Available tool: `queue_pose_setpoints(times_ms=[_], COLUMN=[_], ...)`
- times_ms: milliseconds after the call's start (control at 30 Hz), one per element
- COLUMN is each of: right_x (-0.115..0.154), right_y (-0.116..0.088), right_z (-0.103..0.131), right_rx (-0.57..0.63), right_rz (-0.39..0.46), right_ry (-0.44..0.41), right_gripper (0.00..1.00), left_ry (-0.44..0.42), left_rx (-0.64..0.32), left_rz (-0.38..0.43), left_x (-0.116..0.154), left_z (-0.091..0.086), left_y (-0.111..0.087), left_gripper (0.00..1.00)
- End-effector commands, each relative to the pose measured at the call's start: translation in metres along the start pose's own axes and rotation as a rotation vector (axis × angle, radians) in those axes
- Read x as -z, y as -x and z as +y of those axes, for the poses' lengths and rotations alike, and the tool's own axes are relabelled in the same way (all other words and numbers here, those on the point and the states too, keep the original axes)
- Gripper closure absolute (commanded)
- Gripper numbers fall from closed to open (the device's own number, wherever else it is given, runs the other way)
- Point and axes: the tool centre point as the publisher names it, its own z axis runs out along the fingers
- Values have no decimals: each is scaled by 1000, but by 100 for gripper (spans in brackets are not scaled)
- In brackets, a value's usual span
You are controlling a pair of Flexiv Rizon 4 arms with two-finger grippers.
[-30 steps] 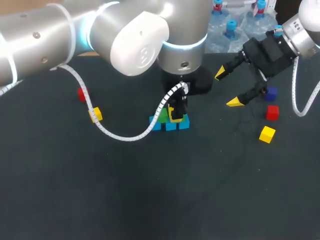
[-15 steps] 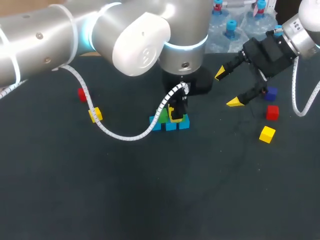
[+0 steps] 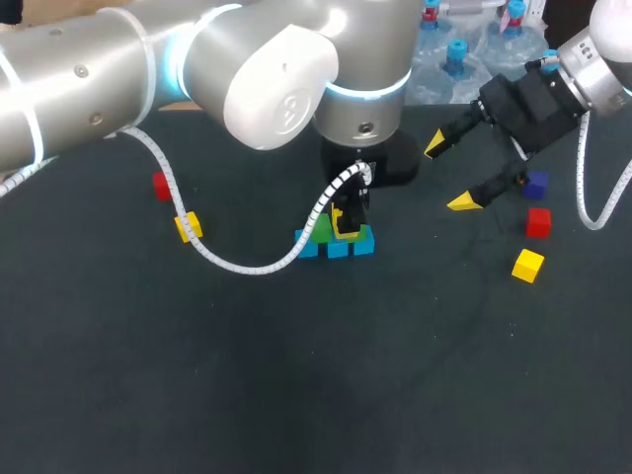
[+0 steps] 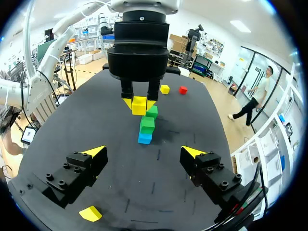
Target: Place the blue cubes, place green cubes on the blue cubes, place the yellow cubes on the green cubes, then place the red cubes on the yellow cubes, and place purple cube on the red cubes.
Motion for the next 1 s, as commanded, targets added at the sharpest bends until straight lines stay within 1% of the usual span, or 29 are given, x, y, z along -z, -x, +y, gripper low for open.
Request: queue_pose_setpoints(times_ms=[33,467,1000], right_x=[0,0,0], right_y=[0,0,0], right_z=[0,0,0], right_rx=[1,1,1], right_rz=[-1,-1,-1], right_ry=[-1,-1,-1], right_gripper=[0,0,0], left_ry=[-3,0,-7], left_rx=[-5,-3,-10], left_rz=[4,10,17], left_x=[0,-3,-6], left_z=[3,10,14], left_y=[1,-3,-1], left_gripper=[100,100,100])
